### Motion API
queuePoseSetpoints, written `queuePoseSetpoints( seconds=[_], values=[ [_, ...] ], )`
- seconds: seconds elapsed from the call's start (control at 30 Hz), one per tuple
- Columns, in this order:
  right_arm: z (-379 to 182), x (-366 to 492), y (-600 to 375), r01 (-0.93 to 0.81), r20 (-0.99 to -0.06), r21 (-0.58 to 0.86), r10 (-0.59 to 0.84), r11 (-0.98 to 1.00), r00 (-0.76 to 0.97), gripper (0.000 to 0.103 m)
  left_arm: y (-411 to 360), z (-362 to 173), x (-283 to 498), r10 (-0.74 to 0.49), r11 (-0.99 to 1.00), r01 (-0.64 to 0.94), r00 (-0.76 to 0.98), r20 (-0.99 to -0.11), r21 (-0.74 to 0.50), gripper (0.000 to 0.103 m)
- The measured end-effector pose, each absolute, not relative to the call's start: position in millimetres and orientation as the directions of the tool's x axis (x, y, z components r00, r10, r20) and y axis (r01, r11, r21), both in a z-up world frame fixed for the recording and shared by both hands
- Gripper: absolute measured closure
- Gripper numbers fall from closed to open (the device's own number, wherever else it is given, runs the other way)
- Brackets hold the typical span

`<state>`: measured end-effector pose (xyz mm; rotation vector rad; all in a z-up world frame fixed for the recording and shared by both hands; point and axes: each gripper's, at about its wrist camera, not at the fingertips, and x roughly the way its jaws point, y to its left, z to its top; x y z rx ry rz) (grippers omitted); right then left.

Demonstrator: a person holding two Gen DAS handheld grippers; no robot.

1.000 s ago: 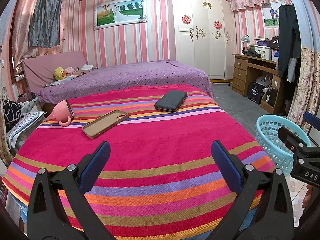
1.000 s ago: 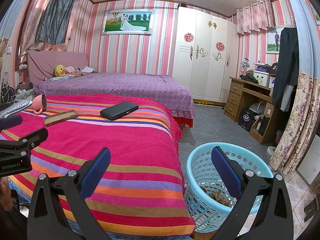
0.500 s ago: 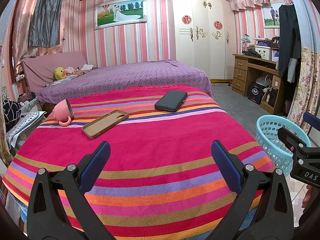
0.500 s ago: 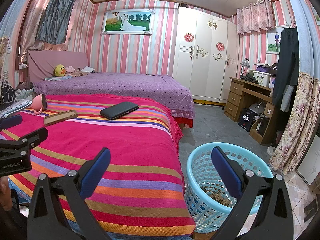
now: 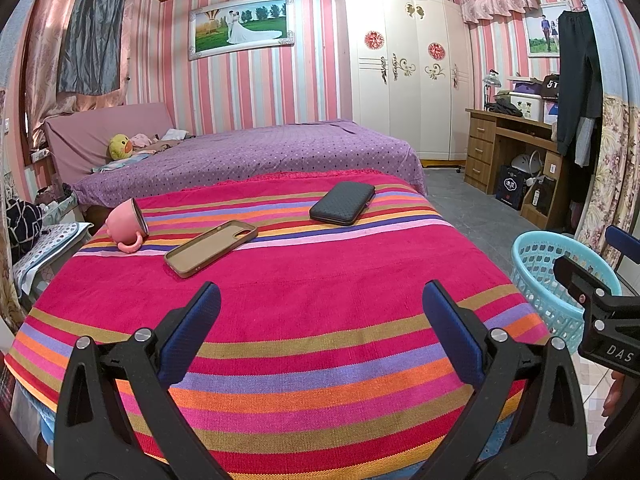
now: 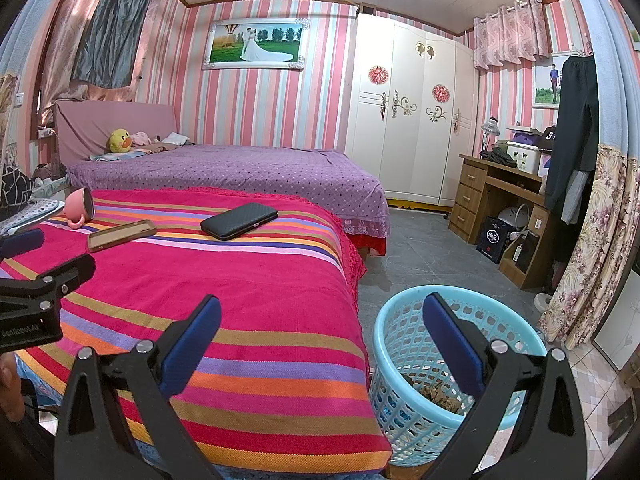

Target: Collect trash

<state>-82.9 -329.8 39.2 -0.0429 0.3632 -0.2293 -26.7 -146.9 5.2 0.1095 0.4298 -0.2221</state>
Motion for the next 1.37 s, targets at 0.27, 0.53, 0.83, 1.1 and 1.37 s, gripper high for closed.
queuePoseSetpoints(
  seconds=[0.27,0.53,0.83,1.1,1.37],
  values=[
    [39.3,-82.7,-329.5,0.215,-0.347,-0.083,-0.23,0.973,0.909,0.005,-147.1,4.9,-26.8,-0.19,0.97,0.236,0.885,-0.425,0.058,0.006],
    [39.3,-82.5,-329.2,0.214,-0.347,-0.084,-0.23,0.973,0.909,0.005,-147.0,4.9,-26.9,-0.191,0.97,0.236,0.885,-0.424,0.057,0.005],
    [39.2,-82.1,-329.0,0.214,-0.347,-0.084,-0.23,0.973,0.909,0.005,-146.7,4.7,-26.8,-0.192,0.97,0.237,0.885,-0.424,0.056,0.006],
    [39.4,-82.2,-328.8,0.214,-0.347,-0.084,-0.23,0.973,0.909,0.005,-145.8,5.9,-26.0,-0.191,0.97,0.237,0.886,-0.422,0.059,0.006],
    [39.1,-82.0,-328.4,0.215,-0.347,-0.086,-0.232,0.973,0.909,0.005,-144.2,10.8,-26.6,-0.195,0.968,0.242,0.885,-0.422,0.06,0.005]
  ],
)
